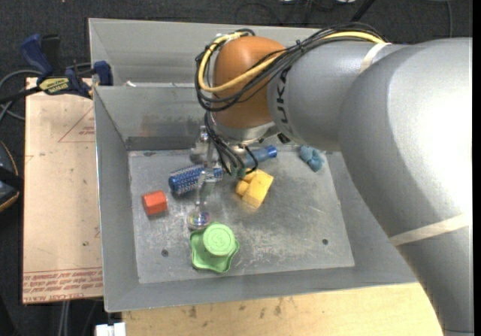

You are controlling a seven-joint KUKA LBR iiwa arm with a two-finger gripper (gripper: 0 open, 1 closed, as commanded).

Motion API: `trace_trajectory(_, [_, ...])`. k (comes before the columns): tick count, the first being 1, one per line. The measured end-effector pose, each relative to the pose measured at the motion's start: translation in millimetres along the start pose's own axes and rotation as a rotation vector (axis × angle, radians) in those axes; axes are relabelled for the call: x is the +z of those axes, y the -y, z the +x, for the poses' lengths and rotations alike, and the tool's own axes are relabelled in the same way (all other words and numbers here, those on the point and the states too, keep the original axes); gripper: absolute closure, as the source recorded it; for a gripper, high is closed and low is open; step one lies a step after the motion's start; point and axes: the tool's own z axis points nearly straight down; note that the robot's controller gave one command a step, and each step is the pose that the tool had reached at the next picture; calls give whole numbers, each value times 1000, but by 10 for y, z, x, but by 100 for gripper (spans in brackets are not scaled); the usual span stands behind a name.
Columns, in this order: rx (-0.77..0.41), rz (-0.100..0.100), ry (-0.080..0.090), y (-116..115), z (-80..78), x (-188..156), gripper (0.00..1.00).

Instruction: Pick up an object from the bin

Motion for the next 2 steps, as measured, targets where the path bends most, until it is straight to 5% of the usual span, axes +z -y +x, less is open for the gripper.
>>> trace_trajectory(1, [-11,2,7,-49,9,32,0])
trace_trajectory(2, [-12,-3,12,-72,-2,15,100])
